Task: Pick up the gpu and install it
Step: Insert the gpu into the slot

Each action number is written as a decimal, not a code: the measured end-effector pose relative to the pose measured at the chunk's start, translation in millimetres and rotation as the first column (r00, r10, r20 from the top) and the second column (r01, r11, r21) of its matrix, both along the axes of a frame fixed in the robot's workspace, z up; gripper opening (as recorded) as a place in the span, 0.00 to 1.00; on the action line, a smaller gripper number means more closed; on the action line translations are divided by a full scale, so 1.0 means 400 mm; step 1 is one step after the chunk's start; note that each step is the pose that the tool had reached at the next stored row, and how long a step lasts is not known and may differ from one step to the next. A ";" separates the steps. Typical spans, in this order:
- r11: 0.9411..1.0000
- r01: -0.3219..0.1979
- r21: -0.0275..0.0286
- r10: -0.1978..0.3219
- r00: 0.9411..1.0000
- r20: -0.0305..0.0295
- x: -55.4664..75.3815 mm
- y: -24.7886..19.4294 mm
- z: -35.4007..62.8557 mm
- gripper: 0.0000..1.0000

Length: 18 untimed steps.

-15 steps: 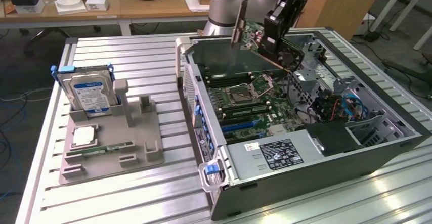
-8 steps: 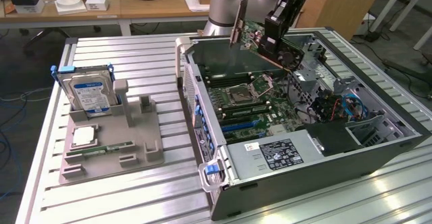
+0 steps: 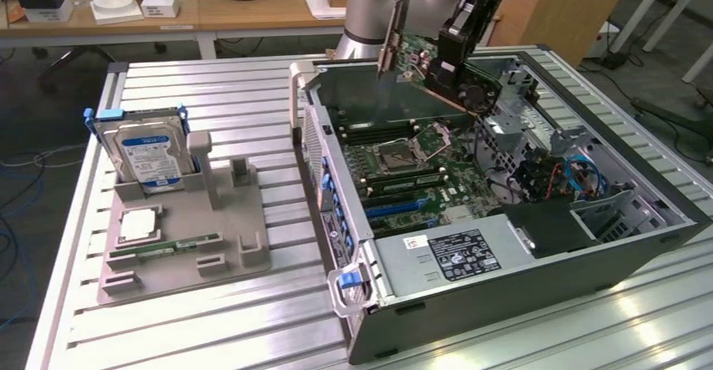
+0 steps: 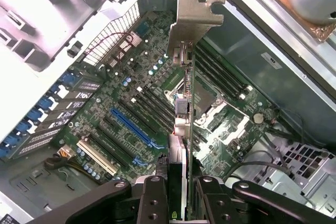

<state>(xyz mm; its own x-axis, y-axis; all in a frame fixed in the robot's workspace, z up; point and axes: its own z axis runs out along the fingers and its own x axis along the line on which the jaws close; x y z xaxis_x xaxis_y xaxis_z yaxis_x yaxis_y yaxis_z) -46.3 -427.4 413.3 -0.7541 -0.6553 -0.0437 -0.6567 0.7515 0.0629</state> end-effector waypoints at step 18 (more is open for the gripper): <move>0.996 -0.086 0.021 0.086 0.996 0.001 0.000 -0.001 0.000 0.27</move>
